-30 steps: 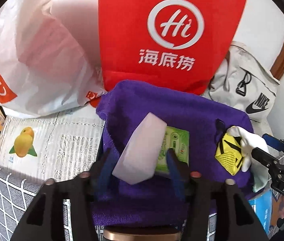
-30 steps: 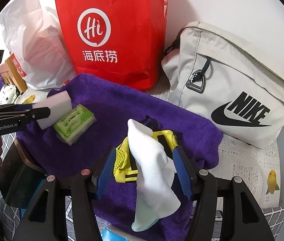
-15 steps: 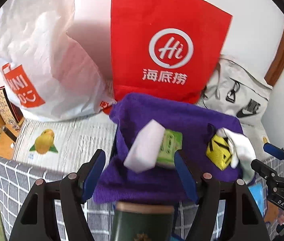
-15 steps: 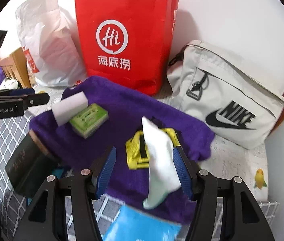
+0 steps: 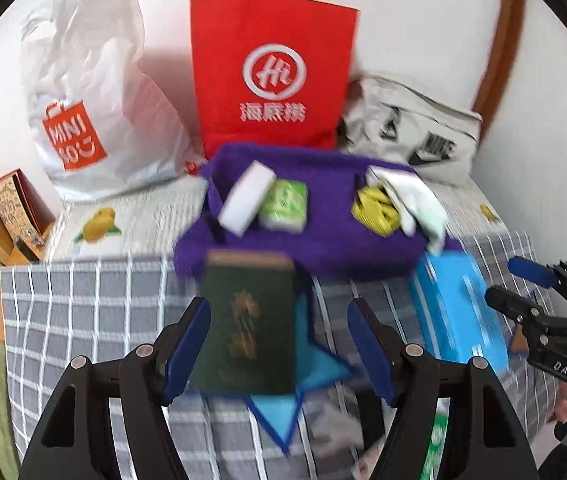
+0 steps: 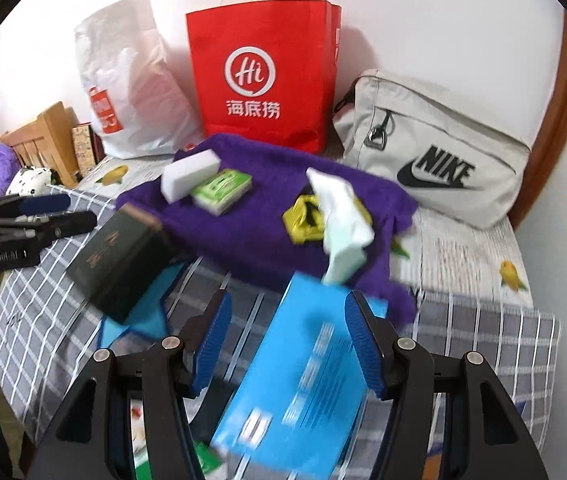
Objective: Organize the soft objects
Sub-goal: 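Move the left gripper to the orange-print packet while the right tool reaches the green packet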
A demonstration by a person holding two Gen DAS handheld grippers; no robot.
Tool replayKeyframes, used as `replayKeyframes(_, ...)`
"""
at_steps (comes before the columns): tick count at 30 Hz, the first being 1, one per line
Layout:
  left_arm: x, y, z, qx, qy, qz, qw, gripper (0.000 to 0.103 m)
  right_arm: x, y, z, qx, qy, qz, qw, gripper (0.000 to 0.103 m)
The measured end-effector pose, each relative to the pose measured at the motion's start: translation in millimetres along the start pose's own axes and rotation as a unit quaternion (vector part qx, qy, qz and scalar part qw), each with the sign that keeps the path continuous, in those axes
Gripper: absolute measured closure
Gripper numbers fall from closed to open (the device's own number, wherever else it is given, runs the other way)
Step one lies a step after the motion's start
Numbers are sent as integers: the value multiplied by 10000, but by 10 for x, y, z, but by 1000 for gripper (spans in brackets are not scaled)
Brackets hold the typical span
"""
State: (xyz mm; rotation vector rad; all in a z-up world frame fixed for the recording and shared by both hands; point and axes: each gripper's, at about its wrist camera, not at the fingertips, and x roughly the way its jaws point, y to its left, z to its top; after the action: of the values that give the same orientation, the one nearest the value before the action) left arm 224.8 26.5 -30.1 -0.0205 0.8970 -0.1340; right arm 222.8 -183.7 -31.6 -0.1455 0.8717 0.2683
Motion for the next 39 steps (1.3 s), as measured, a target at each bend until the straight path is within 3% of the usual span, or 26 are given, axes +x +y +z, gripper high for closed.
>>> replayKeyframes(10,-184,-354,-836,238,228,-299,9990,34,-313,200,-854,150,59,148,9998,44)
replayKeyframes(14,-124,-494,-1070,233,386,-137,9989,34,-338,194,-1118,341,179,199,9991,44)
replayKeyframes(21,212,-547,-1251,-231,745,-280,9966,35,-369,156,-1429,693,329,366,9964,44)
replayKeyframes(23,247,-551,-1275,-191,742,-395,9963,74,-368,155,-1491,700,368,352,9963,44)
replayKeyframes(26,209,-550,-1292,-48,625,-518,9967,94,-335,146,-1548,703,428,287,9962,44)
replayKeyframes(35,58,-274,-1259,-169,466,-631,9968,97,-128,250,-1582,821,589,530,9935,44)
replayKeyframes(39,30,-214,-1300,-246,495,-856,9948,97,-75,365,-1607,734,678,599,9932,44)
